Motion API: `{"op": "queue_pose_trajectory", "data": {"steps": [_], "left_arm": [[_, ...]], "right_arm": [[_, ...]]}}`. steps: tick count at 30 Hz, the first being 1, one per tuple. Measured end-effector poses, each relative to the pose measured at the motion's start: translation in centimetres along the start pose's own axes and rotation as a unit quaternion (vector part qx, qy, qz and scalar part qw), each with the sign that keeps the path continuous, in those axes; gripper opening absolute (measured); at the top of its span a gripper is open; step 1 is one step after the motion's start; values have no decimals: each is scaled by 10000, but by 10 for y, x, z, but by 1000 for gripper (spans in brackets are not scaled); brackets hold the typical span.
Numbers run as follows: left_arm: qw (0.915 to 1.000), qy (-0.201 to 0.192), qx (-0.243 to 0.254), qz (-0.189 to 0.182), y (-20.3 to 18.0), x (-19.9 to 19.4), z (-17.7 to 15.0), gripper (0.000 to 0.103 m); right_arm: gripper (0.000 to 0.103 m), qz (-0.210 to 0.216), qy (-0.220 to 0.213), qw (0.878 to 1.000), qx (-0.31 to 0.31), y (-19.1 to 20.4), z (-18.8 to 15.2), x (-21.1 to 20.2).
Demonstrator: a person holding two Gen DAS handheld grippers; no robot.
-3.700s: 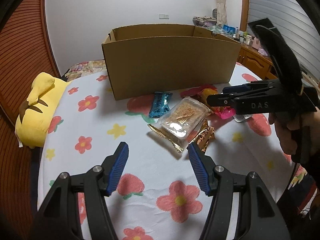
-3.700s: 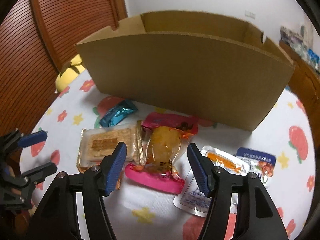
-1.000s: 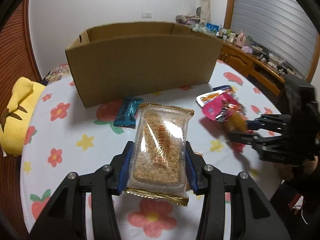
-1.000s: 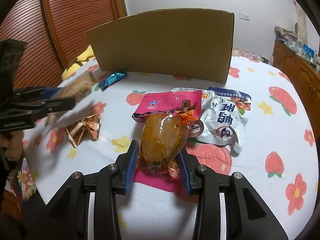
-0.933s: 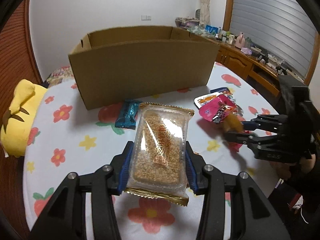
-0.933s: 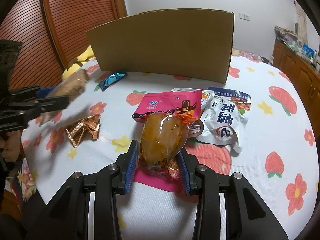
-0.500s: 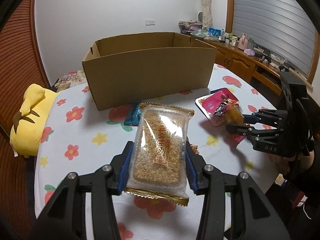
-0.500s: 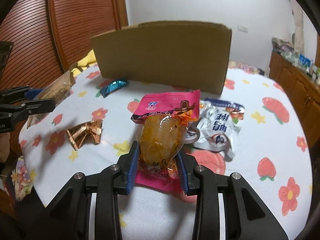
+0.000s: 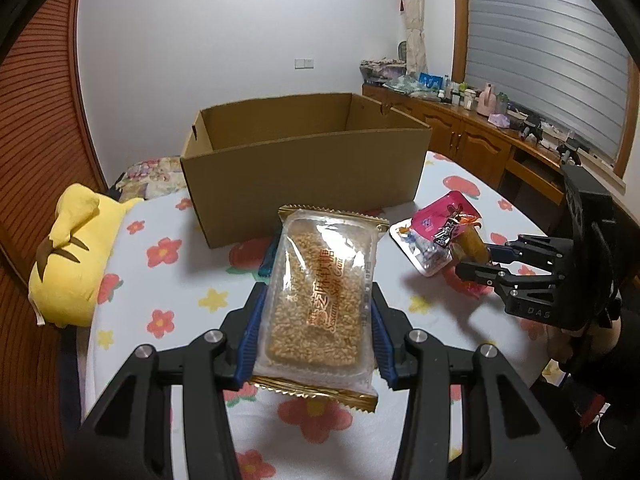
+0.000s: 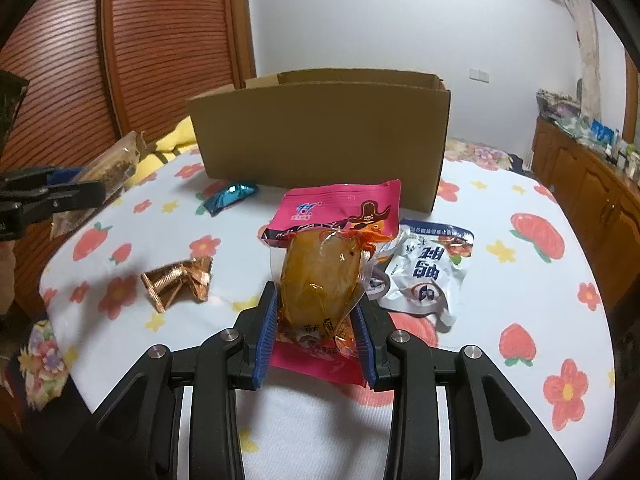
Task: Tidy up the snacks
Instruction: 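Carry both packets over the cardboard box and open both tools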
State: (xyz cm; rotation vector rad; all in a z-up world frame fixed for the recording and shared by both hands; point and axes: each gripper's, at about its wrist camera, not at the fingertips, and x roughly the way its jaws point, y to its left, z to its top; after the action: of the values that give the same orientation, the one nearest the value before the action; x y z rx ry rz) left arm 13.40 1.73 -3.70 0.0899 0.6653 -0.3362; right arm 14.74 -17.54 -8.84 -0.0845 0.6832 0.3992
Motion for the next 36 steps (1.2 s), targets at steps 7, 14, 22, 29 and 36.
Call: {"op": "queue_pose_trajectory", "data": {"steps": [7,14,22,29,36], "left_arm": [[9998,-172,-69,-12,5,3,18,46],[9993,-354,-106,31,12,11,48,46],[9983,-575,-61,59,19,21,93,46],[9979,-636,-51,145,29,43,123,46],[9981,-565,39,225,34,69,143,46]], "right_arm": [[35,77,-274,9996,-67,-1,29,-17],[35,151,-497,9984,-203,-7,70,-24],[35,234,-680,9969,-316,-17,116,-20],[35,274,-700,9965,-365,-29,144,-4],[35,272,-538,9977,-303,-44,160,21]]}}
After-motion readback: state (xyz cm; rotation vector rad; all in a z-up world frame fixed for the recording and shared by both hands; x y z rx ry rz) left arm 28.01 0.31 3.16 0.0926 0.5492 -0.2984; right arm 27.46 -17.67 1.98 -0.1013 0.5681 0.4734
